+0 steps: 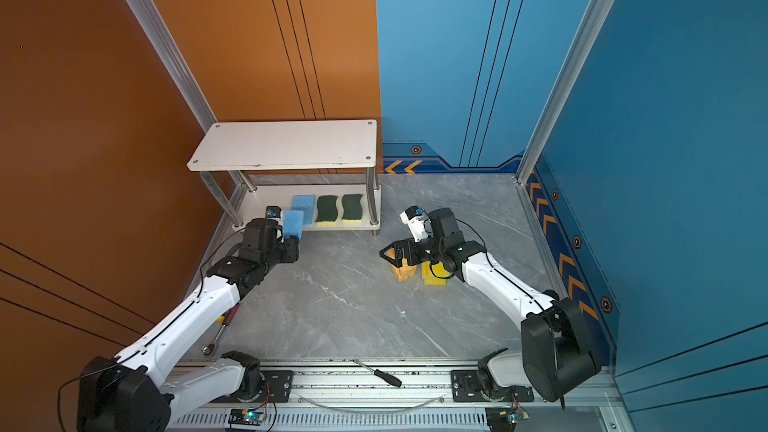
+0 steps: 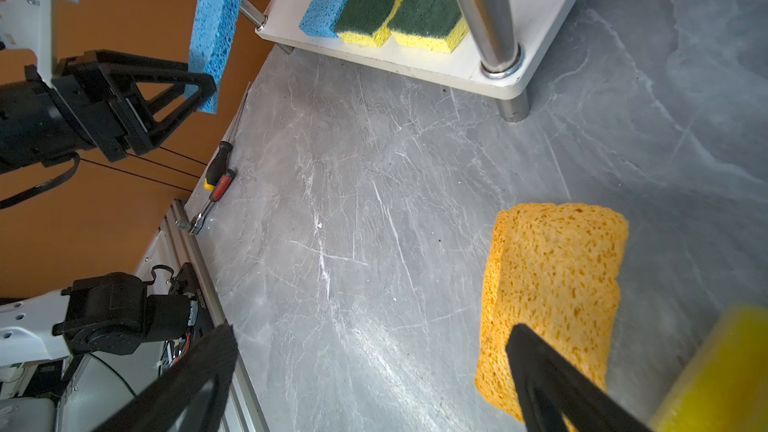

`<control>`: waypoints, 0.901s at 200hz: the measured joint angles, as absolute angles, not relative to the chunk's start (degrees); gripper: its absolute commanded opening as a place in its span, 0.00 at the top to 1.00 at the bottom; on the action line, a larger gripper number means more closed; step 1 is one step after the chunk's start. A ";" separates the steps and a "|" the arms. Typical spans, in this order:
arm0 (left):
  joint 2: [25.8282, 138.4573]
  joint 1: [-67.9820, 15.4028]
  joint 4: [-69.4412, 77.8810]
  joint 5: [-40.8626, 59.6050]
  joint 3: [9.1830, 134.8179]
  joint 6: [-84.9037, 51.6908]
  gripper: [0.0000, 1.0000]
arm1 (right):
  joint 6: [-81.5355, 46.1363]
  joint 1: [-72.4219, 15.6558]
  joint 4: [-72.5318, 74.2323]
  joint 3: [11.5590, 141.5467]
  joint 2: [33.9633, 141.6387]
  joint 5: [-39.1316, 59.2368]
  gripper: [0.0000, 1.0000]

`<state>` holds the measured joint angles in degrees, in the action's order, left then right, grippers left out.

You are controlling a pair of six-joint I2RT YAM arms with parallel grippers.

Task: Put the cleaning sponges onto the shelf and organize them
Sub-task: 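Lift the blue sponge with the left gripper and carry it to the lower shelf, then lower the blue sponge beside the other blue sponge and release it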

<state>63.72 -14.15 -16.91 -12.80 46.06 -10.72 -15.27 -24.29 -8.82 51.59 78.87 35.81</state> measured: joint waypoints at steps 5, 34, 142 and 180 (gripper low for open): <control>63.92 -13.15 -16.80 -12.32 46.37 -10.24 0.36 | -15.27 -24.29 -8.84 51.59 78.87 35.81 0.00; 66.28 -7.79 -14.92 -9.72 47.20 -8.05 0.35 | -15.27 -24.25 -8.86 51.59 78.87 35.81 0.00; 78.02 2.68 -3.97 -4.43 48.75 -0.64 0.34 | -15.27 -23.97 -9.78 51.59 75.79 34.65 0.00; 80.51 5.50 0.30 -1.48 48.99 -0.23 0.35 | -15.27 -23.97 -10.52 51.57 75.50 34.28 0.00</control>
